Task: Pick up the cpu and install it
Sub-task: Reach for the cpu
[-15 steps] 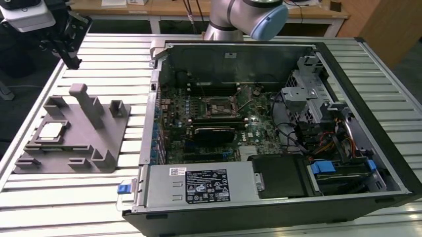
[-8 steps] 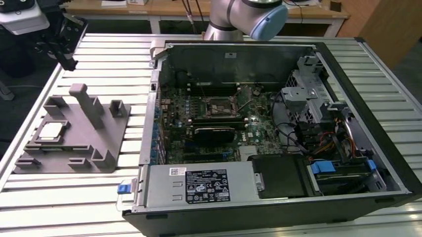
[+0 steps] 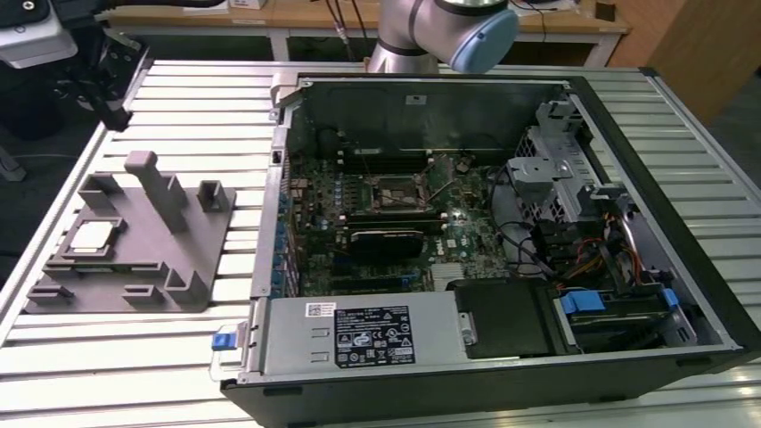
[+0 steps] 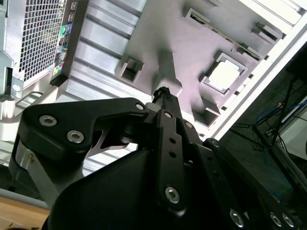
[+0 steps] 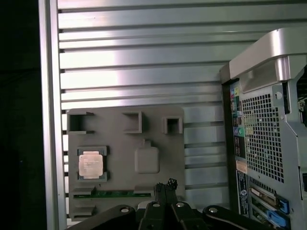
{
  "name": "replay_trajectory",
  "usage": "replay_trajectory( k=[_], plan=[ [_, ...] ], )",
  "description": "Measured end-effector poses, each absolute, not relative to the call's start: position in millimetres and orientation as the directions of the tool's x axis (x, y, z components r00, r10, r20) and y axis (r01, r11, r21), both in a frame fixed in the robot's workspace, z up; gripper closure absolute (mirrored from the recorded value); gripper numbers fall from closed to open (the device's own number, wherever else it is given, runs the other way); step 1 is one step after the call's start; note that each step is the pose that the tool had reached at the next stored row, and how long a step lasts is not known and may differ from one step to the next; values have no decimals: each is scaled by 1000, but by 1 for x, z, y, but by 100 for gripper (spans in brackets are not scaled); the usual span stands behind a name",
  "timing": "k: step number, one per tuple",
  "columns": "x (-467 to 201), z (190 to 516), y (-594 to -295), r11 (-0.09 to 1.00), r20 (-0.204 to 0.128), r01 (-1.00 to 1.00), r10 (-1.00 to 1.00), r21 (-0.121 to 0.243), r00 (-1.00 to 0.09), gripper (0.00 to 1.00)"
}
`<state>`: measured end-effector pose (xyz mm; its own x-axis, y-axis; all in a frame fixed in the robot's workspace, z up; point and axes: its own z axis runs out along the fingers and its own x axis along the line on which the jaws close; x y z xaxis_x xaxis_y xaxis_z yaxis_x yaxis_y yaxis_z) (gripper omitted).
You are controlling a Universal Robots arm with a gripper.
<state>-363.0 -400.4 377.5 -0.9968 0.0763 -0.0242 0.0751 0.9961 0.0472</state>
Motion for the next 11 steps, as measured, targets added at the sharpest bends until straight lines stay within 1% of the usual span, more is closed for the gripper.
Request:
replay_trajectory(
  k=[11],
  plan=[
    [-376,371,-401,996,-24,75,76,47,-997,89]
  ],
)
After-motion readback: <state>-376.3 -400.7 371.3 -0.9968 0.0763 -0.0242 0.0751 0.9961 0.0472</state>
